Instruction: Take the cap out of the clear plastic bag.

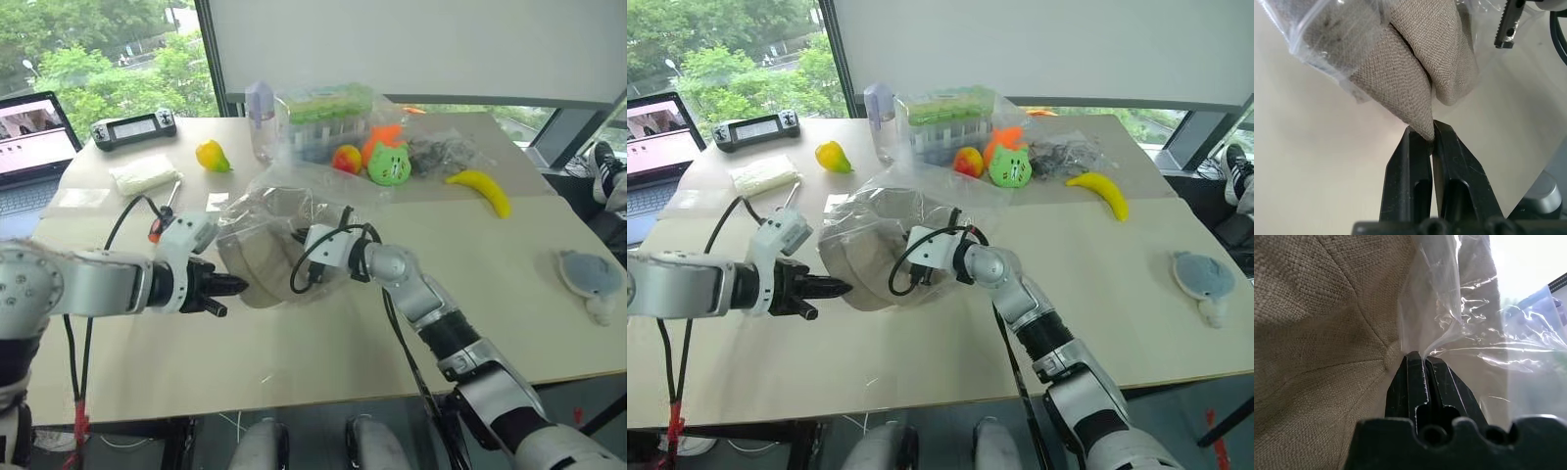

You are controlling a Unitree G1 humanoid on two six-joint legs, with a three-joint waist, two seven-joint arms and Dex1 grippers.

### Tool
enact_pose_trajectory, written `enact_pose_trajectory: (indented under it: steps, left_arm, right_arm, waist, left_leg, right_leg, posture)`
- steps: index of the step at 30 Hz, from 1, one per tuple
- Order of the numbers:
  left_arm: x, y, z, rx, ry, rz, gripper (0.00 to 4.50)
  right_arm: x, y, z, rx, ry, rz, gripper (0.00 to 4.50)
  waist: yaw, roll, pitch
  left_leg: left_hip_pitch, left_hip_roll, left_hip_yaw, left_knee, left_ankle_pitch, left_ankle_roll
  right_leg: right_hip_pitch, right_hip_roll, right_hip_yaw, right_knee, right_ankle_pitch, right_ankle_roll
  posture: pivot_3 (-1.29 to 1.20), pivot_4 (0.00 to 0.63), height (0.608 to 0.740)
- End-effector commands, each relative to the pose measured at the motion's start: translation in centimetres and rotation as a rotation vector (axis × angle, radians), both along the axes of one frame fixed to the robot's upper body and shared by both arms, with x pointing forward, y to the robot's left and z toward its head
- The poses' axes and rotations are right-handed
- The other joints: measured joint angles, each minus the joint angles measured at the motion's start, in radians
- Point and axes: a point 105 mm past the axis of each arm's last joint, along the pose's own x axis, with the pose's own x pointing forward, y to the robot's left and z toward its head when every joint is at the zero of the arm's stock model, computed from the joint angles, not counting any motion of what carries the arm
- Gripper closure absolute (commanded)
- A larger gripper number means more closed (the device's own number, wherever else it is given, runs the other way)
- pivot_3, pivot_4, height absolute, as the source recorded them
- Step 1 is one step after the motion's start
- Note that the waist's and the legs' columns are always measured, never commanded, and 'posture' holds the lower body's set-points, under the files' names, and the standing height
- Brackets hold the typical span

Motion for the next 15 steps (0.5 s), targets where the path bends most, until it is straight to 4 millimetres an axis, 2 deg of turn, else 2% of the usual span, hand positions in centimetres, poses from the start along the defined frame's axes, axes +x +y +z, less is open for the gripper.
enact_pose_trajectory:
  steps: [1, 2, 4, 8, 9, 10, 12, 13, 14, 15]
  left_arm:
    - [0.7, -1.7, 3.2, -0.057, -0.100, -0.112, 4.44]
    - [0.5, -2.4, 4.1, -0.086, -0.125, -0.162, 4.44]
    - [0.3, -3.0, 4.9, -0.104, -0.142, -0.219, 4.44]
    - [0.4, -3.3, 4.5, -0.071, -0.156, -0.271, 4.44]
    - [1.2, -3.0, 4.3, -0.071, -0.156, -0.237, 4.44]
    - [1.6, -1.1, 5.9, -0.088, -0.148, -0.141, 4.44]
    - [1.4, 1.0, 8.1, -0.120, -0.142, -0.047, 4.44]
    - [2.8, 1.7, 8.8, -0.207, -0.145, 0.074, 4.44]
    - [3.9, 2.3, 8.8, -0.270, -0.129, 0.174, 4.44]
    - [3.5, 1.6, 8.8, -0.305, -0.082, 0.150, 4.44]
  right_arm:
    - [0.2, -0.1, 0.7, 0.015, -0.033, -0.001, 4.50]
    - [0.2, -0.2, 0.6, 0.014, -0.033, -0.003, 4.50]
    - [0.3, -0.4, 0.5, 0.013, -0.033, -0.008, 4.50]
    - [0.3, -0.9, 0.3, 0.007, -0.030, -0.021, 4.50]
    - [0.3, -1.0, 0.3, 0.007, -0.030, -0.023, 4.50]
    - [0.2, -1.1, 0.2, 0.005, -0.028, -0.026, 4.50]
    - [0.2, -1.3, 0.1, 0.003, -0.027, -0.028, 4.50]
    - [0.2, -1.3, 0.0, 0.002, -0.024, -0.029, 4.50]
    - [0.2, -1.2, 0.0, 0.001, -0.023, -0.029, 4.50]
    - [0.1, -1.2, -0.1, 0.002, -0.021, -0.029, 4.50]
  waist:
    - [0.001, 0.000, 0.000]
    - [0.002, -0.001, 0.001]
    - [0.002, -0.001, 0.001]
    - [-0.001, -0.001, 0.001]
    - [-0.001, -0.001, 0.001]
    - [0.000, -0.001, 0.001]
    - [-0.002, -0.005, 0.004]
    - [-0.008, -0.006, 0.004]
    - [-0.010, -0.005, 0.005]
    - [-0.009, -0.005, 0.005]
  left_leg:
    - [0.000, 0.000, 0.000, 0.000, 0.000, 0.000]
    - [-0.001, 0.000, 0.000, 0.000, 0.000, 0.000]
    - [-0.003, 0.000, 0.000, 0.000, 0.000, 0.000]
    - [-0.003, 0.000, 0.000, -0.003, 0.000, 0.000]
    - [-0.003, 0.000, 0.000, -0.003, 0.000, 0.000]
    - [-0.004, 0.000, 0.000, -0.004, 0.000, 0.000]
    - [-0.004, 0.000, 0.000, -0.004, 0.000, 0.000]
    - [-0.005, 0.001, -0.001, -0.004, 0.000, 0.000]
    - [-0.005, 0.001, -0.001, -0.004, 0.000, 0.000]
    - [-0.003, 0.000, -0.002, -0.004, 0.000, 0.000]
  right_leg:
    - [0.000, 0.000, 0.000, 0.000, 0.000, 0.000]
    - [-0.001, 0.000, 0.000, 0.000, 0.000, 0.000]
    - [-0.002, 0.000, 0.000, 0.000, 0.000, 0.000]
    - [-0.002, -0.001, 0.000, 0.001, 0.000, 0.000]
    - [-0.002, -0.001, 0.000, 0.001, 0.000, 0.000]
    - [-0.003, -0.001, 0.000, 0.001, 0.000, 0.000]
    - [-0.003, -0.001, -0.001, 0.001, 0.000, 0.000]
    - [-0.004, 0.000, -0.001, 0.001, 0.000, 0.000]
    - [-0.005, 0.000, 0.000, 0.002, 0.000, 0.000]
    - [-0.004, -0.002, 0.000, 0.003, 0.000, 0.000]
  posture:
    - [0.00, 0.150, 0.738]
    - [0.00, 0.150, 0.738]
    - [0.00, 0.150, 0.738]
    - [0.00, 0.150, 0.738]
    - [0.00, 0.150, 0.738]
    - [0.00, 0.150, 0.738]
    - [0.00, 0.150, 0.738]
    - [0.00, 0.150, 0.738]
    - [0.00, 0.150, 0.738]
    - [0.00, 0.150, 0.738]
